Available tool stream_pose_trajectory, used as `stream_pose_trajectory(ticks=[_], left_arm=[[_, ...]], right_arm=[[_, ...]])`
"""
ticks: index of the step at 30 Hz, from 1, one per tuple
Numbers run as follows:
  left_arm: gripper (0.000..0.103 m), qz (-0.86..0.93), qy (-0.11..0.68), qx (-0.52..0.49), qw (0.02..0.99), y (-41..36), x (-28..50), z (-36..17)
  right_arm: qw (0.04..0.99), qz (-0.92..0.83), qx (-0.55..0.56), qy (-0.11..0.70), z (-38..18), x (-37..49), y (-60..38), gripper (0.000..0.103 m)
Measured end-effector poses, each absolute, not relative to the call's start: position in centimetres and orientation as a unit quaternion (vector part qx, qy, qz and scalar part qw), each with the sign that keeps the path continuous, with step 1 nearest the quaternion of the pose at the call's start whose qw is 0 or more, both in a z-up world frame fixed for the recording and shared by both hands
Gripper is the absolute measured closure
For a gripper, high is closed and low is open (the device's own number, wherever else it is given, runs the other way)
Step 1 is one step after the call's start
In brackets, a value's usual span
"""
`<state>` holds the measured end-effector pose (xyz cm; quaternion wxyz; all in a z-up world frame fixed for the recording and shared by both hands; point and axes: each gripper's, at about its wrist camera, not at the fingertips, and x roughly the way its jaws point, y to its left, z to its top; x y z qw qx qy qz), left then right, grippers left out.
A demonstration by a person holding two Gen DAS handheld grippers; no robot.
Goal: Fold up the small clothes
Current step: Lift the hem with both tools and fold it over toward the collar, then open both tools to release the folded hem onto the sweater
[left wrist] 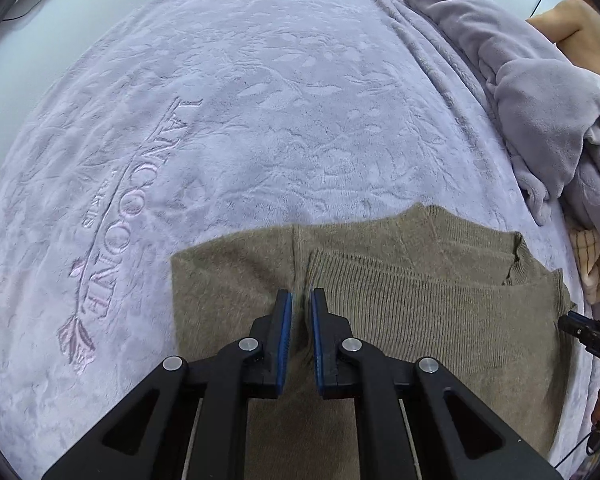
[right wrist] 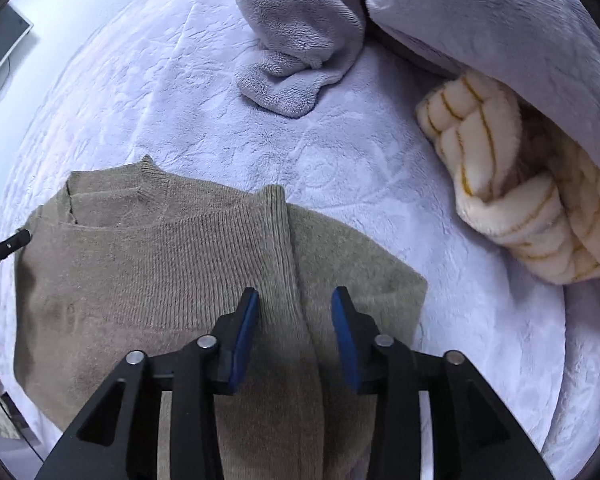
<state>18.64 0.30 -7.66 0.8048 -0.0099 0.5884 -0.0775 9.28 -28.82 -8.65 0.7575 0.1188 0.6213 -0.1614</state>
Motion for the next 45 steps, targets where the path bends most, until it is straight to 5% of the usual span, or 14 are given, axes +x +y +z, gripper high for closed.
stream_pose_trajectory(ticks=[2, 4, 12, 16, 28, 37, 45], left_arm=[[0.086, -0.076, 0.595, -0.004, 0.800, 0.5, 17.8, -7.5], [0.000, -0.063, 0.598, 0.004, 0.799, 0.8, 16.7, -7.4], [0.001, -0.067, 0.620, 0.006, 0.782, 1.2, 10.7, -6.7], [0.001, -0.052, 0.640, -0.010, 0.767, 2.3, 7.5, -6.8], [0.001, -0.028, 0.681, -0.034, 0.731, 4.6, -0.3, -7.0], [0.001, 0.014, 0.623, -0.030, 0.782, 6.3, 6.1, -4.4], [0.001, 0.050, 0.641, 0.021, 0.766, 7.5, 10.6, -9.6]], right_arm=[[0.755, -0.161, 0.119, 0.624, -8.2, 8.4, -28.7, 0.053], [0.751, -0.161, 0.122, 0.629, -7.9, 7.2, -28.5, 0.047], [0.732, -0.165, 0.141, 0.645, -6.6, 1.1, -26.8, 0.044], [0.722, -0.168, 0.174, 0.649, -6.3, -1.6, -26.1, 0.029], [0.675, -0.149, 0.240, 0.681, -7.1, -10.7, -22.3, 0.029], [0.671, -0.149, 0.253, 0.681, -7.5, -11.5, -20.8, 0.029], [0.671, -0.169, 0.253, 0.676, -8.2, -11.4, -18.9, 0.029]])
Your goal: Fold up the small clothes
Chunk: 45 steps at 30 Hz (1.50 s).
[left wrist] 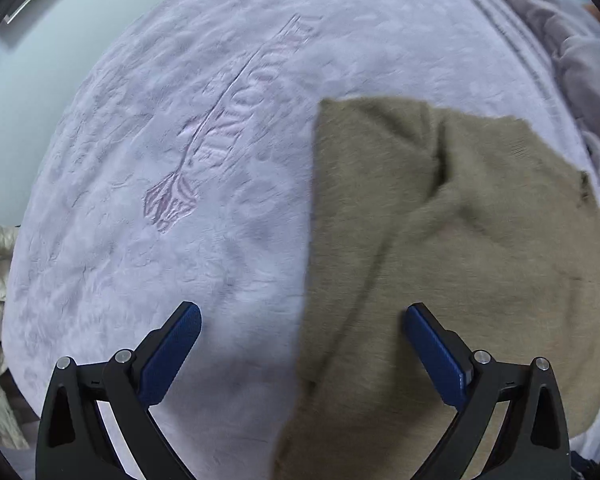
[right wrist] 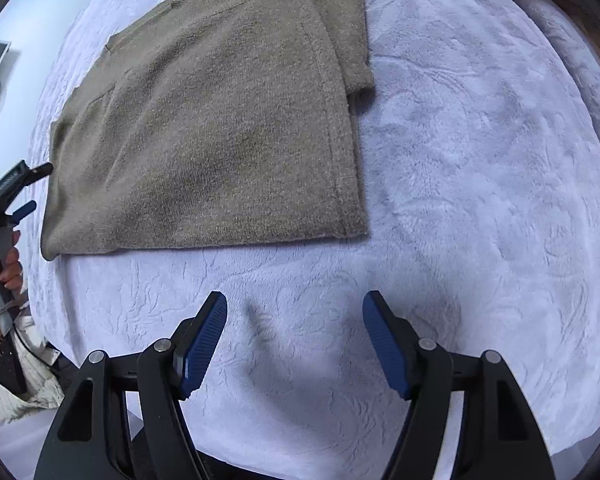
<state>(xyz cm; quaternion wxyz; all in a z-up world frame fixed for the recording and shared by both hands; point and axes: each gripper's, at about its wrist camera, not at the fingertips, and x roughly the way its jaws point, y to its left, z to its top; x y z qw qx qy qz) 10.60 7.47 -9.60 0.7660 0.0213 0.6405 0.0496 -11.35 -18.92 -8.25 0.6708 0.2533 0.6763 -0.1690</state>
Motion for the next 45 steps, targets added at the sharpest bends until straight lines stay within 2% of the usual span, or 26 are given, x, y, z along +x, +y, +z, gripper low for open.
stream_pose_trajectory(ticks=[5, 16, 24, 30, 35, 41, 45], left_arm=[[0.001, 0.013, 0.664, -0.028, 0.747, 10.6, 9.8, -10.5], [0.001, -0.081, 0.692, 0.010, 0.718, 11.2, 2.4, -8.5], [0.001, -0.106, 0.727, -0.065, 0.675, 11.0, -1.9, -9.6], [0.001, -0.093, 0.734, -0.098, 0.665, 10.6, -1.8, -10.1], [0.001, -0.088, 0.730, -0.155, 0.660, 12.1, -1.3, -9.8], [0.001, -0.076, 0.721, -0.249, 0.642, 14.0, 0.2, -11.1], [0.001, -0.059, 0.711, -0.269, 0.647, 13.7, 0.7, -12.0]], right_arm=[[0.665, -0.211, 0.276, 0.661, -7.6, -13.5, -18.6, 0.029], [0.642, -0.235, 0.326, 0.653, -8.1, -14.2, -14.7, 0.029], [0.638, -0.222, 0.350, 0.649, -8.5, -11.8, -13.8, 0.029], [0.635, -0.209, 0.347, 0.658, -9.0, -10.8, -13.4, 0.029], [0.632, -0.186, 0.395, 0.640, -10.0, -10.6, -13.3, 0.029], [0.631, -0.158, 0.494, 0.577, -11.3, -10.3, -14.4, 0.029], [0.626, -0.169, 0.579, 0.494, -13.3, -10.5, -16.0, 0.029]])
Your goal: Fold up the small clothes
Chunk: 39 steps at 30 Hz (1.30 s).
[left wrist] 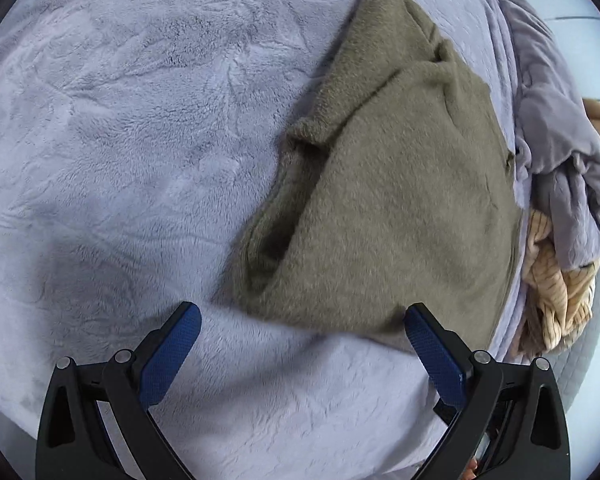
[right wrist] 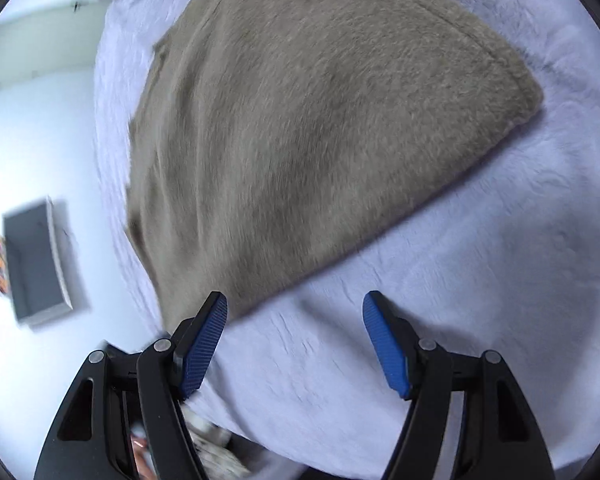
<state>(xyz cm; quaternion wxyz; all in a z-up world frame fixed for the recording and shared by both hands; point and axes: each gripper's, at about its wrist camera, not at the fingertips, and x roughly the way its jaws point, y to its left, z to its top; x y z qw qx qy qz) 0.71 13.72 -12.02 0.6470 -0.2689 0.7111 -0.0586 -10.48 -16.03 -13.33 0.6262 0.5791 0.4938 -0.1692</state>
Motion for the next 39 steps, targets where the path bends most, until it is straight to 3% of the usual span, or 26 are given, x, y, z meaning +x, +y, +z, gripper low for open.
stream_pose_trajectory(ticks=[2, 3, 4, 5, 6, 11, 16, 20, 21, 22, 23, 24, 25, 27, 28, 37, 38, 39], left_arm=[[0.025, -0.047, 0.706, -0.270, 0.653, 13.6, 1.0, -12.1], [0.047, -0.045, 0.708, -0.267, 0.652, 13.6, 1.2, -12.3], [0.065, -0.048, 0.705, -0.269, 0.654, 13.7, 1.3, -12.2], [0.074, -0.057, 0.700, -0.272, 0.658, 13.4, 1.3, -12.1], [0.085, -0.071, 0.695, -0.272, 0.662, 13.2, 1.3, -11.7], [0.085, -0.094, 0.683, -0.189, 0.699, 12.4, 0.0, -10.0], [0.085, -0.085, 0.693, -0.193, 0.689, 12.6, -0.8, -11.5], [0.082, -0.080, 0.694, -0.175, 0.694, 12.7, -0.9, -10.9], [0.062, -0.075, 0.696, -0.166, 0.694, 12.7, -0.9, -10.8], [0.031, -0.064, 0.698, -0.149, 0.698, 12.5, -0.9, -10.6], [0.018, -0.053, 0.697, -0.136, 0.702, 12.6, -1.1, -10.5], [0.011, -0.038, 0.692, -0.118, 0.711, 12.5, -1.2, -10.3], [0.011, -0.034, 0.689, -0.106, 0.716, 12.4, -1.4, -10.2], [0.011, -0.032, 0.694, -0.103, 0.712, 12.7, -1.5, -10.4], [0.011, -0.030, 0.695, -0.102, 0.711, 12.9, -1.5, -10.6], [0.011, -0.024, 0.707, -0.106, 0.699, 15.6, -2.4, -12.4], [0.011, -0.022, 0.708, -0.107, 0.698, 15.8, -2.4, -12.6], [0.011, -0.022, 0.708, -0.111, 0.697, 16.0, -2.5, -12.8]], right_arm=[[0.616, -0.176, 0.620, 0.452, -14.2, -11.0, -16.6, 0.029], [0.609, -0.183, 0.637, 0.436, -14.6, -11.2, -16.9, 0.036], [0.605, -0.190, 0.646, 0.425, -14.8, -11.4, -17.2, 0.051], [0.606, -0.193, 0.646, 0.422, -14.7, -11.4, -17.4, 0.087], [0.609, -0.195, 0.639, 0.428, -14.4, -11.2, -17.6, 0.094], [0.660, -0.178, 0.539, 0.492, -11.1, -9.1, -17.7, 0.095], [0.634, -0.209, 0.515, 0.538, -13.7, -10.2, -18.7, 0.095], [0.650, -0.192, 0.464, 0.571, -12.0, -9.3, -17.8, 0.094], [0.652, -0.186, 0.445, 0.585, -11.4, -8.9, -17.4, 0.093], [0.656, -0.176, 0.412, 0.607, -10.6, -8.0, -16.6, 0.093], [0.661, -0.167, 0.381, 0.625, -10.0, -7.1, -15.8, 0.090], [0.667, -0.157, 0.349, 0.640, -9.4, -5.9, -14.9, 0.083], [0.674, -0.141, 0.318, 0.651, -8.8, -4.5, -13.7, 0.076], [0.691, -0.106, 0.272, 0.662, -8.0, -1.2, -11.2, 0.026], [0.697, -0.092, 0.260, 0.662, -7.8, 0.2, -10.2, 0.025], [0.728, -0.011, 0.150, 0.669, -10.5, 18.1, 0.0, 0.029], [0.730, -0.014, 0.143, 0.668, -10.6, 18.2, 0.4, 0.043], [0.733, -0.020, 0.134, 0.667, -11.2, 19.6, 1.1, 0.071]])
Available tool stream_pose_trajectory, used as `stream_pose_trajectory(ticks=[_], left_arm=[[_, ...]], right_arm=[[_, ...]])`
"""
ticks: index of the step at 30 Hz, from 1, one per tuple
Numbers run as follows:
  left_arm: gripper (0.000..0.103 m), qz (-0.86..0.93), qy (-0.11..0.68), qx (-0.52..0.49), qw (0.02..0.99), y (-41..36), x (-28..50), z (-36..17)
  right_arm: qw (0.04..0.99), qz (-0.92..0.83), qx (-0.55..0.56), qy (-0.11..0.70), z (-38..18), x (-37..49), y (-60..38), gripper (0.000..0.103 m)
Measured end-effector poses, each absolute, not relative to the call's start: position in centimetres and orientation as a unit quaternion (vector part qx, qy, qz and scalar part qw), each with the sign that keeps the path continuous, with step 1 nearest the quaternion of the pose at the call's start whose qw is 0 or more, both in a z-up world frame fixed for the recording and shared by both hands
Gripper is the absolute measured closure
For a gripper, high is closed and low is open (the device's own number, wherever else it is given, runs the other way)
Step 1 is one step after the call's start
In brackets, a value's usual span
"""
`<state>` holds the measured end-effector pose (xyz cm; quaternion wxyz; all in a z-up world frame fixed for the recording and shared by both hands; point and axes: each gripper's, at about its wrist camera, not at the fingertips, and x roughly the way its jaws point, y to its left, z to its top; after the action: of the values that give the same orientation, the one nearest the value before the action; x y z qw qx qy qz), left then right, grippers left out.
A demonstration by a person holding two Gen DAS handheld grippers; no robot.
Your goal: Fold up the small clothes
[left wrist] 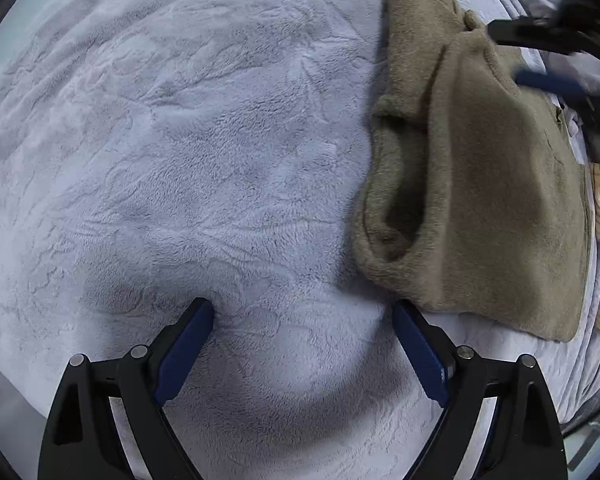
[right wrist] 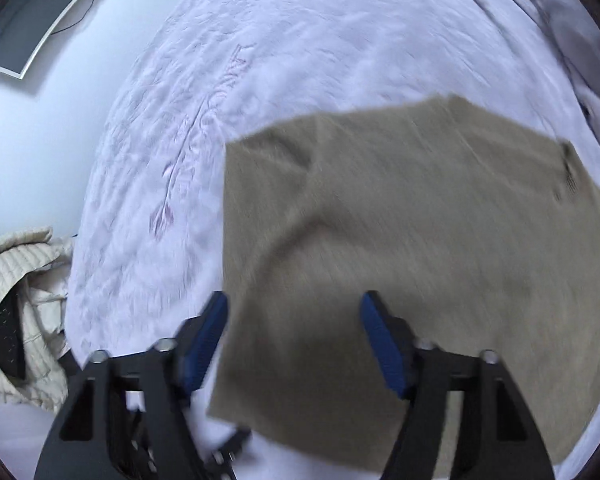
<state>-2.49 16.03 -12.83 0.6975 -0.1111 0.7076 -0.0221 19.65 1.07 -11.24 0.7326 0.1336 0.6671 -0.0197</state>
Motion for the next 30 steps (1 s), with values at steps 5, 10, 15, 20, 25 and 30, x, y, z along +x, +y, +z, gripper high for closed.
stream_pose_trajectory(ticks=[5, 10, 15, 20, 25, 30], left_arm=[[0.011, -0.024, 0.709, -0.111, 0.696, 16.4, -2.4, -13.4], [0.011, -0.030, 0.720, -0.103, 0.686, 16.2, -1.9, -14.0], [0.000, -0.049, 0.744, -0.093, 0.660, 15.2, -1.1, -15.4], [0.000, -0.041, 0.742, -0.097, 0.662, 15.0, -0.6, -15.2], [0.000, -0.042, 0.735, -0.115, 0.667, 15.4, -0.5, -13.9], [0.000, -0.067, 0.727, -0.124, 0.673, 13.7, 0.3, -12.2]], right_arm=[[0.708, -0.046, 0.142, 0.690, -14.9, 22.6, 1.7, 0.081], [0.727, 0.029, 0.094, 0.679, -14.6, 22.5, 4.2, 0.079], [0.728, 0.038, 0.099, 0.677, -12.5, 19.3, 3.0, 0.070], [0.712, 0.029, 0.134, 0.689, -11.5, 13.5, 0.3, 0.053], [0.683, -0.012, 0.195, 0.704, -11.8, 6.4, -3.1, 0.053], [0.656, -0.056, 0.273, 0.702, -12.3, -0.1, -6.2, 0.050]])
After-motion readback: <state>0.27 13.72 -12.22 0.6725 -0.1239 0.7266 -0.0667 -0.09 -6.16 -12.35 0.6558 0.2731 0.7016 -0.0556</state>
